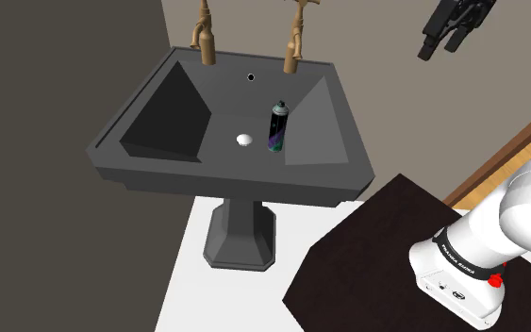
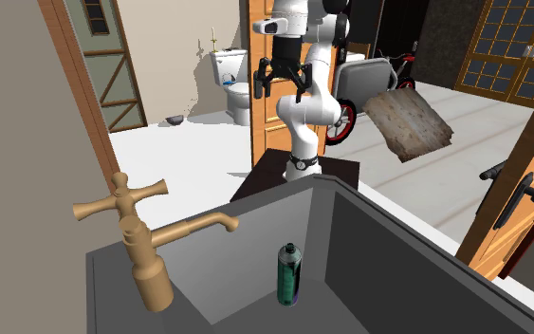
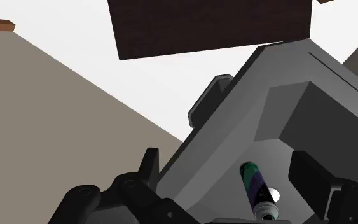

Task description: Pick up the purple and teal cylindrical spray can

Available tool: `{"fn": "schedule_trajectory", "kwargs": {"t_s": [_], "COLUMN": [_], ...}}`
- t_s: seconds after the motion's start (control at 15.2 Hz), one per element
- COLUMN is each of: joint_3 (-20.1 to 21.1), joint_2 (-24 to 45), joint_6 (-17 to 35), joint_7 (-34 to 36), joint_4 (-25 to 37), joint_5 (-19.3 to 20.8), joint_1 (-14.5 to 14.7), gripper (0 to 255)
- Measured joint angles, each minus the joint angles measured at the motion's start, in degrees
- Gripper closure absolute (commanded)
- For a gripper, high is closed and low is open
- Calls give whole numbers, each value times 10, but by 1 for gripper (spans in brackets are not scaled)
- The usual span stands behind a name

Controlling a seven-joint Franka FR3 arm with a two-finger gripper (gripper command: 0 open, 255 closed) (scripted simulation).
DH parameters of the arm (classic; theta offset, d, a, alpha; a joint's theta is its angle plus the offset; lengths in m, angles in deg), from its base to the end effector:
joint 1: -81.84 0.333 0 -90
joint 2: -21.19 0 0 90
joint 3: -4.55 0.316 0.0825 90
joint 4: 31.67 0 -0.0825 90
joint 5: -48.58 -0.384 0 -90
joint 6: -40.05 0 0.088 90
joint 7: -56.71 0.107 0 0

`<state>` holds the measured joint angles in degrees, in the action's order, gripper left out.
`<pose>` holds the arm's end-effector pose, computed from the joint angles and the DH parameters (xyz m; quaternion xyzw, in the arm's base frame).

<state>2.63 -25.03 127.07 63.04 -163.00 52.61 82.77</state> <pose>0.2960 -0.0169 0.6220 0.9977 -0.0613 0.0177 0.0221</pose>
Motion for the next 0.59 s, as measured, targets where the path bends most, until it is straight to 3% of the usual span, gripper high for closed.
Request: {"fn": "schedule_trajectory", "kwargs": {"t_s": [0.2,0.59], "joint_3": [1,11], "joint_2": [16,96], "joint_6": [24,129], "joint_7": [-4,-18], "joint_4": [-6,-21], "joint_5": [2,9], "joint_1": [4,21], "gripper": [0,0]}}
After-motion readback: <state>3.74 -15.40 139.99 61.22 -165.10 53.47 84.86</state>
